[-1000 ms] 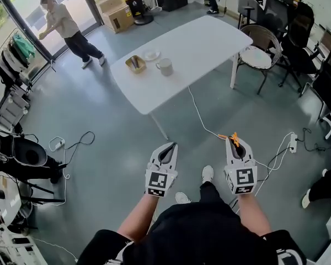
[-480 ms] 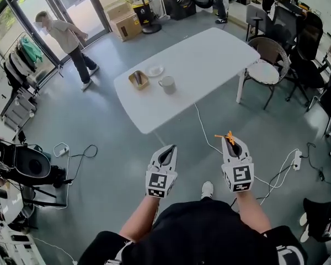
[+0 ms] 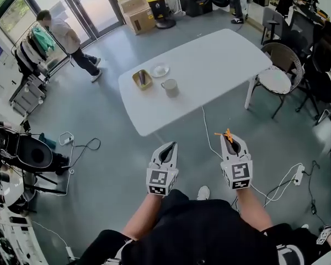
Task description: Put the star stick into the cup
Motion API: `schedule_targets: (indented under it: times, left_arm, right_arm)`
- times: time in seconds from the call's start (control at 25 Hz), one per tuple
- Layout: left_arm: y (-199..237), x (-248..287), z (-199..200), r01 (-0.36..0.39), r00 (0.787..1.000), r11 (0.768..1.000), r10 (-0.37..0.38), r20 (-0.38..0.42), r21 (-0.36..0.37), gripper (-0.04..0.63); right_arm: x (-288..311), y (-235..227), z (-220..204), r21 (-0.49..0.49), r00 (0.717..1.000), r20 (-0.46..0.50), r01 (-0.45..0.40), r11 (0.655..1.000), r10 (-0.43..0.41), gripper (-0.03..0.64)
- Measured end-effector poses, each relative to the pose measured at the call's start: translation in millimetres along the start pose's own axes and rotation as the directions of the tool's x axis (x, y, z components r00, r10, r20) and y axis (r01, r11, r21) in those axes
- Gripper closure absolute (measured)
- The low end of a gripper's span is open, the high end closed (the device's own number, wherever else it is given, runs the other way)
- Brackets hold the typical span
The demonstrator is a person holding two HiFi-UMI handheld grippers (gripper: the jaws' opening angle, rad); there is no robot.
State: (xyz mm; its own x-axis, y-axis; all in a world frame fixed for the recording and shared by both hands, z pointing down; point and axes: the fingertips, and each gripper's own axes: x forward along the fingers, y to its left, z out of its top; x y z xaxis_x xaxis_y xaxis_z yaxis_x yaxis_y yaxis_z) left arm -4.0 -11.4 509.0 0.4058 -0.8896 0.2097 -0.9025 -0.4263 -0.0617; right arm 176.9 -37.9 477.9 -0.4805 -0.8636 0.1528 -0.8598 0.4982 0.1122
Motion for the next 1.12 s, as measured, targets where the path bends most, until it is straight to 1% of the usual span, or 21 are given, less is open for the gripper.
schedule_targets:
  times: [0.12, 0.24, 0.44, 0.6, 0.8, 0.92, 1.04, 1.12]
  left_arm:
    - [-4.8, 9.0, 1.7, -0.009, 1.000, 1.000, 0.009, -0.013, 0.013, 0.586]
    - [1.7, 17.9, -1.1, -0.024, 0.999, 1.000, 0.025, -0.028, 0.017, 0.586]
    - [20.6, 32.4, -21.4, -0.052, 0.997, 0.999, 0.053, -0.062, 0.003, 0.586]
    - [45.0, 46.1, -29.1, -0.077, 0.995, 0.997, 0.076, -0.067, -0.011, 0.586]
    - [80.4, 71.7, -33.9, -0.103, 0.992, 0.995, 0.102, -0.073, -0.009, 0.586]
    - [105.1, 91.1, -36.6, -0.120, 0.989, 0.992, 0.117, -0.086, -0.034, 0.586]
    - [131.6, 109.0, -28.4, -0.127, 0.989, 0.990, 0.122, -0.083, -0.064, 0.586]
    - [148.9, 120.4, -20.0, -0.124, 0.990, 0.990, 0.120, -0.068, -0.060, 0.586]
  right_arm:
    - [9.7, -4.6, -7.3, 0.018, 1.000, -0.006, -0.020, 1.000, 0.021, 0.597]
    - [22.5, -8.9, -9.3, 0.022, 0.999, -0.009, -0.037, 0.999, 0.038, 0.597]
    - [48.8, -11.9, -8.4, 0.021, 0.998, -0.001, -0.065, 0.998, 0.065, 0.597]
    - [80.4, -9.4, -3.7, 0.011, 0.996, 0.004, -0.089, 0.996, 0.089, 0.597]
    - [130.8, -13.2, 2.7, -0.022, 0.993, 0.003, -0.118, 0.993, 0.118, 0.597]
    - [163.8, -12.9, 7.6, -0.039, 0.989, 0.005, -0.148, 0.988, 0.148, 0.597]
    - [195.8, -10.2, 17.6, -0.039, 0.986, -0.001, -0.167, 0.985, 0.167, 0.597]
    - [218.5, -9.3, 22.6, -0.040, 0.985, -0.006, -0.173, 0.984, 0.172, 0.597]
